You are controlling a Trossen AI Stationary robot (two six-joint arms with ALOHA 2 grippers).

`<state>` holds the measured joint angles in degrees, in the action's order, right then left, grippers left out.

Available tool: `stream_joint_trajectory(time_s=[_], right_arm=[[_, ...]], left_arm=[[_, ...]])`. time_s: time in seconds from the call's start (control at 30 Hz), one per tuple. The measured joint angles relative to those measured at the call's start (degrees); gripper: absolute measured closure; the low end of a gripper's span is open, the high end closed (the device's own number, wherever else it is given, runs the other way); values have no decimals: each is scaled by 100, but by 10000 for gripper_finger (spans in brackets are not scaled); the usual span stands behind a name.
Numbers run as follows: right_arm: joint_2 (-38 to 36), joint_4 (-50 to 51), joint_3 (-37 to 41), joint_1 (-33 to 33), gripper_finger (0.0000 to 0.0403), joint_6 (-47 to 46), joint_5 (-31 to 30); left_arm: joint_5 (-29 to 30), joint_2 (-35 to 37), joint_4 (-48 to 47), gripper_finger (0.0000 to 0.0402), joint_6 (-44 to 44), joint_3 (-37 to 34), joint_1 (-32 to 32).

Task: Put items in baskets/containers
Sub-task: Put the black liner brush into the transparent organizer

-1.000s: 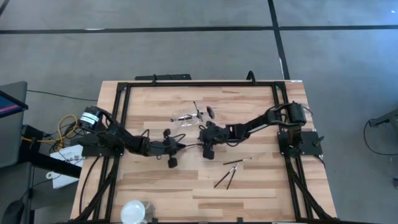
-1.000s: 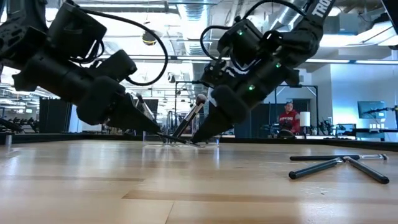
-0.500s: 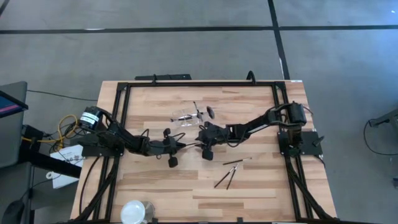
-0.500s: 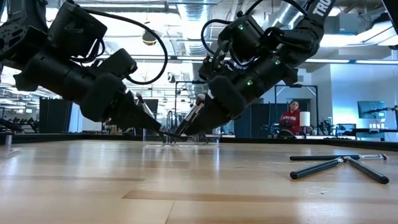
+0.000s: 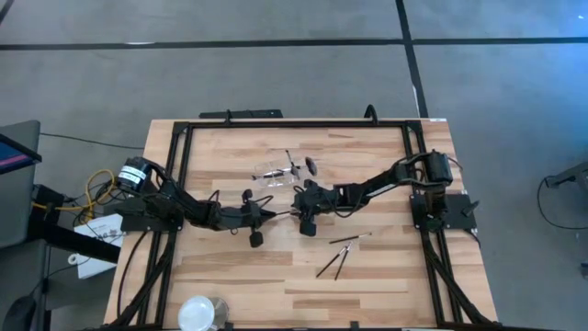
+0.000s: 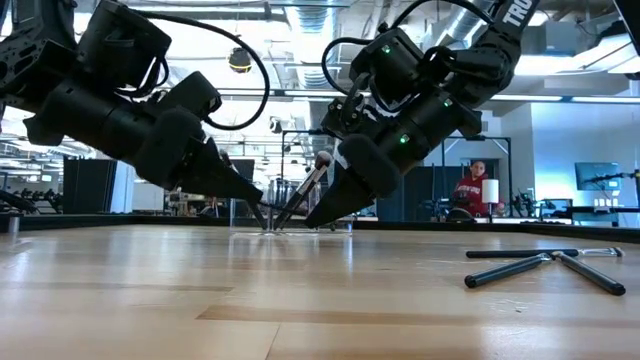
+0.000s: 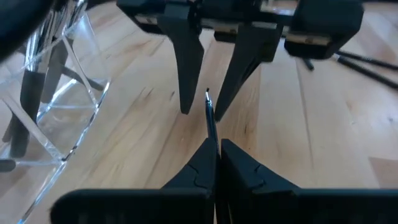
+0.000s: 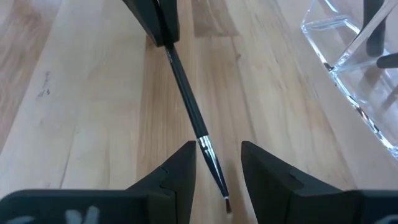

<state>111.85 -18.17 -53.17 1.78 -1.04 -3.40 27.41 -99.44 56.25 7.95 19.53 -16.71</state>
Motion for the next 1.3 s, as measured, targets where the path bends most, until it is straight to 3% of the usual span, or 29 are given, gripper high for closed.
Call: stream_joint_trajectory(time_s=[0.47,0.63,0.9,1.3], right_arm=[[0,-37,0,0,288,142,8],[0,-81,0,7,315,168,26],[3,-28,7,11,392,261,152],[7,-16,4,46,393,278,238]], left_arm=[[-1,4,125,391,-56,2,0],[-1,4,120,391,-60,2,0],[-90,7,98,387,-44,-4,100],[-477,9,79,348,-1,-4,423]])
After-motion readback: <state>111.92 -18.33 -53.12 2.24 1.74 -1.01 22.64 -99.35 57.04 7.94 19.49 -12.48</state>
